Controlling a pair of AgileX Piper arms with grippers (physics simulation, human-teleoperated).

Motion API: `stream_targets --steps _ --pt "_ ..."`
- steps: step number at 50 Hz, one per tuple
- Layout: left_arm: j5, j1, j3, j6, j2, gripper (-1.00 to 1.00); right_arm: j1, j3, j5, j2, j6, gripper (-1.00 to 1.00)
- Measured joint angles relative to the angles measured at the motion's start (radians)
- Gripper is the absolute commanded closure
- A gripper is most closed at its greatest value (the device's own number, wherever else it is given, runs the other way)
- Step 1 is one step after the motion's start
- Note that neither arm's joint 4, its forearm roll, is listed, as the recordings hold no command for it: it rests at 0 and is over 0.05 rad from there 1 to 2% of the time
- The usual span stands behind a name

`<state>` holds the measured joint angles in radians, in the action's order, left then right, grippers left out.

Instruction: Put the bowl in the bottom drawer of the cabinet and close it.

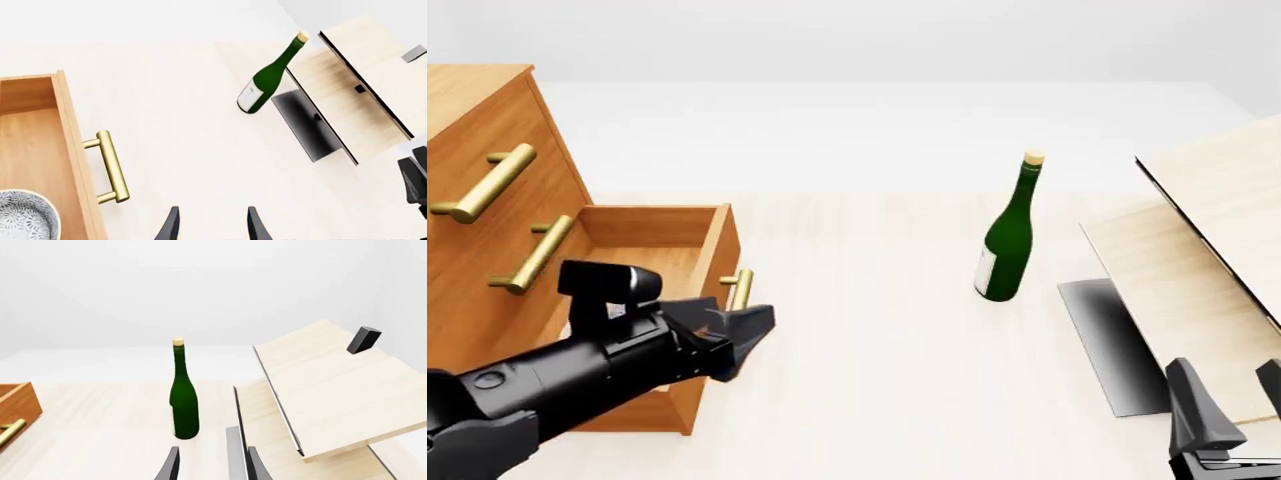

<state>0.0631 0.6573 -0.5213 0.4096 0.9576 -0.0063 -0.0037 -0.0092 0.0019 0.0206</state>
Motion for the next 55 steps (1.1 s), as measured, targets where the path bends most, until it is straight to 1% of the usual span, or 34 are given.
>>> stream_targets --steps 17,30,42,55 --pt "-0.061 0.047 0.004 0.097 0.099 -1.00 0.000 0.000 0.000 0.000 0.000 -1.00" --pt "-0.107 0.058 0.017 0.164 0.169 -1.00 0.000 0.000 0.000 0.000 0.000 -1.00" --pt "-0.150 0.049 0.042 0.220 0.230 -1.00 0.000 0.000 0.000 0.000 0.001 -1.00" --pt "-0.192 0.010 0.075 0.261 0.293 -1.00 0.000 0.000 0.000 0.000 0.001 -1.00"
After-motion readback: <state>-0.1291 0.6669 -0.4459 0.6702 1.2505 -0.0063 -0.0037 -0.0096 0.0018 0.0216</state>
